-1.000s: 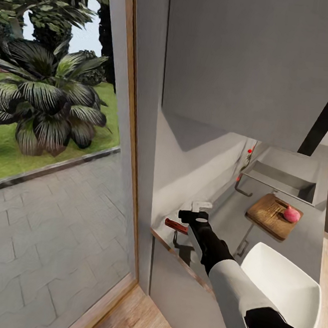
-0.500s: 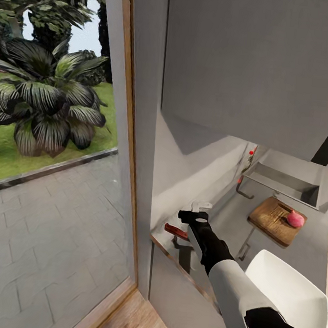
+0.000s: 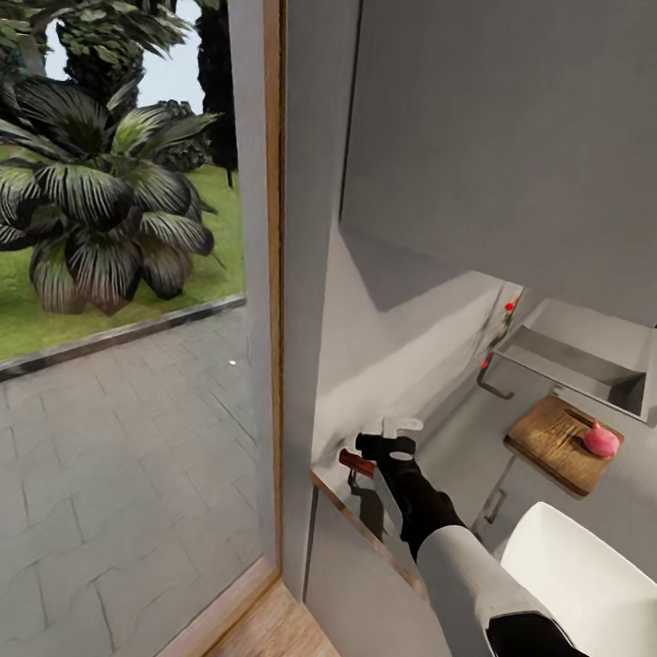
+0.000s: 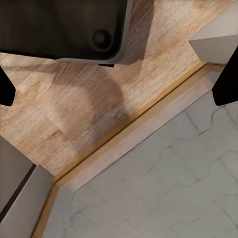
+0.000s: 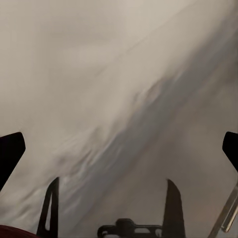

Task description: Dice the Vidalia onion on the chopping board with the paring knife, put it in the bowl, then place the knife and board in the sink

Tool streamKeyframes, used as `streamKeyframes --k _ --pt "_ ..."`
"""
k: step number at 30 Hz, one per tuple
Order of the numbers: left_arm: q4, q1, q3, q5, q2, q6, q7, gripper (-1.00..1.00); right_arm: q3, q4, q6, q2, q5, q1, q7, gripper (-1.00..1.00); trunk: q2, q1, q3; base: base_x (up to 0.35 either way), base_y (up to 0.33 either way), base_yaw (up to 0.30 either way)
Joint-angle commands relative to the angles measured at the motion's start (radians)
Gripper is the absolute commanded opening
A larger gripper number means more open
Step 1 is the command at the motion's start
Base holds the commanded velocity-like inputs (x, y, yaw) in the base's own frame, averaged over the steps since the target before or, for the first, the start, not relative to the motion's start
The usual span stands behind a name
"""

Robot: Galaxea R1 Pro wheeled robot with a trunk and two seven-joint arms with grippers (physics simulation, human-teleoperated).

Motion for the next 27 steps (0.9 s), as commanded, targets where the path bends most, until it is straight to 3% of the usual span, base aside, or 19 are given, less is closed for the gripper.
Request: streamKeyframes --k 1,27 --pt "-0.002 0.0 0.007 -0.006 -0.002 -0.001 -0.007 1.0 0.005 0.0 0.006 0.0 -0.001 -0.001 -0.006 1.0 -0.002 0.001 -0.002 0.0 0.0 0.0" --pt "-0.002 0.001 0.007 -0.006 -0.002 -0.001 -0.007 1.0 0.005 0.058 -0.037 0.0 -0.001 -0.001 -0.006 1.0 -0.002 0.001 -0.002 0.0 0.022 0.0"
